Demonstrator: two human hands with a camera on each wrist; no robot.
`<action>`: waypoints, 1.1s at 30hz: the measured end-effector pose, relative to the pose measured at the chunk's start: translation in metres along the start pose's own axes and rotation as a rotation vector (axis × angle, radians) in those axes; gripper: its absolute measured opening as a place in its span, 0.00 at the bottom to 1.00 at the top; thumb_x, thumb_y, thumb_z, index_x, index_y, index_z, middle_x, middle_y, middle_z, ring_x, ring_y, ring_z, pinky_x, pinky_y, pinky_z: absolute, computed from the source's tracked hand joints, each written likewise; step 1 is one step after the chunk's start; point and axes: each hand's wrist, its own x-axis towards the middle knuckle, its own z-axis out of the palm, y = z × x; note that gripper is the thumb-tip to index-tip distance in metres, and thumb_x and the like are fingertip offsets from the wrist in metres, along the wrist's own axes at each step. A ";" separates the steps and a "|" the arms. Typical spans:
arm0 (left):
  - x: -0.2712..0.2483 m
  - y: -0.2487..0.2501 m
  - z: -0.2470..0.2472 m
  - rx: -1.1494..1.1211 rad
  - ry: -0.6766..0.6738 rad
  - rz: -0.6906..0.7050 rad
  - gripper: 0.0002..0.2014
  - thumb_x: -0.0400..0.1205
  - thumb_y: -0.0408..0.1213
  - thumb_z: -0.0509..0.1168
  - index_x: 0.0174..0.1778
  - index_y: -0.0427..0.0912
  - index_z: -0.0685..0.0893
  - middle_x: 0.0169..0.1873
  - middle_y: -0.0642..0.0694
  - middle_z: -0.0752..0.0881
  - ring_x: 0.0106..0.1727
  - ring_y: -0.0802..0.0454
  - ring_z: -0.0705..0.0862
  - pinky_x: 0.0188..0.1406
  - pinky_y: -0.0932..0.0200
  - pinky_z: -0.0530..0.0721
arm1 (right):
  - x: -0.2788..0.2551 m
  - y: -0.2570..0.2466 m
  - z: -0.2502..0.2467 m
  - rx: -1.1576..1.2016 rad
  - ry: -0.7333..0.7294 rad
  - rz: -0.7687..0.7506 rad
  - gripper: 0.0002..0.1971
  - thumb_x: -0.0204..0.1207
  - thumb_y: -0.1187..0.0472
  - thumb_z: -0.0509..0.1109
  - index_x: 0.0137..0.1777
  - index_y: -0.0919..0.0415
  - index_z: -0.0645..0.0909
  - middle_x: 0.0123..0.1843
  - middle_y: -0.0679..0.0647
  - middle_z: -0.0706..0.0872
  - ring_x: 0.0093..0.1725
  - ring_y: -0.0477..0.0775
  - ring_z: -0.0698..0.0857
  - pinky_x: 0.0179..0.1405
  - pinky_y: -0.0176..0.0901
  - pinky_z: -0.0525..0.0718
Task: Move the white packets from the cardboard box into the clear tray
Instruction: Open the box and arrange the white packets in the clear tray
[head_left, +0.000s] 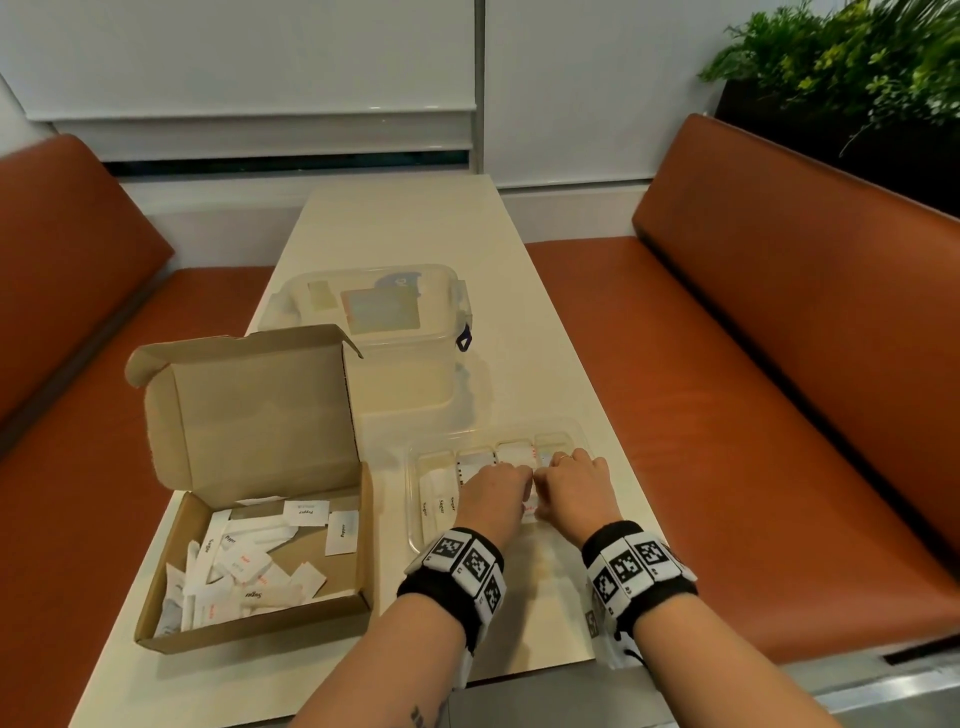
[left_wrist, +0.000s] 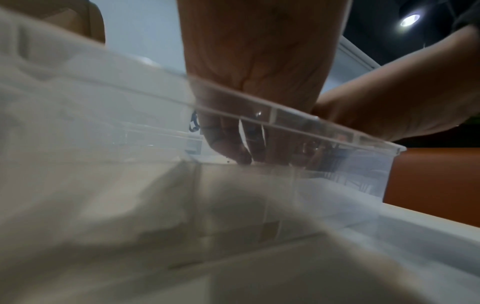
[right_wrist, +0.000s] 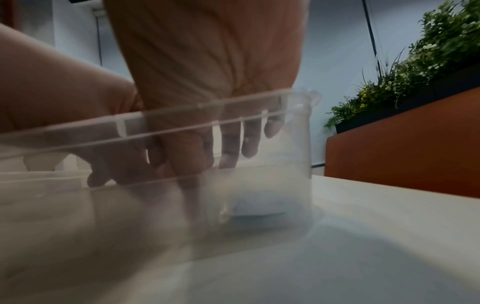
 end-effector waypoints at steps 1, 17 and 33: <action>0.000 0.000 0.001 0.013 0.005 0.004 0.08 0.83 0.30 0.60 0.53 0.42 0.82 0.54 0.43 0.82 0.57 0.44 0.80 0.48 0.53 0.77 | -0.001 0.000 0.000 0.006 0.001 0.001 0.07 0.77 0.55 0.65 0.52 0.49 0.82 0.55 0.50 0.82 0.59 0.56 0.75 0.56 0.48 0.69; -0.007 0.002 -0.014 -0.093 0.013 -0.035 0.14 0.84 0.36 0.61 0.65 0.41 0.81 0.61 0.41 0.82 0.64 0.42 0.77 0.60 0.49 0.77 | -0.001 0.003 -0.001 0.015 -0.009 0.045 0.05 0.77 0.54 0.66 0.50 0.47 0.80 0.54 0.47 0.82 0.59 0.53 0.75 0.55 0.46 0.71; -0.105 -0.176 -0.087 -0.168 0.403 -0.782 0.10 0.81 0.32 0.59 0.52 0.40 0.85 0.51 0.39 0.87 0.56 0.39 0.83 0.53 0.47 0.83 | 0.005 -0.207 -0.043 0.592 -0.166 -0.224 0.08 0.73 0.58 0.73 0.44 0.56 0.76 0.46 0.54 0.80 0.45 0.52 0.78 0.41 0.39 0.72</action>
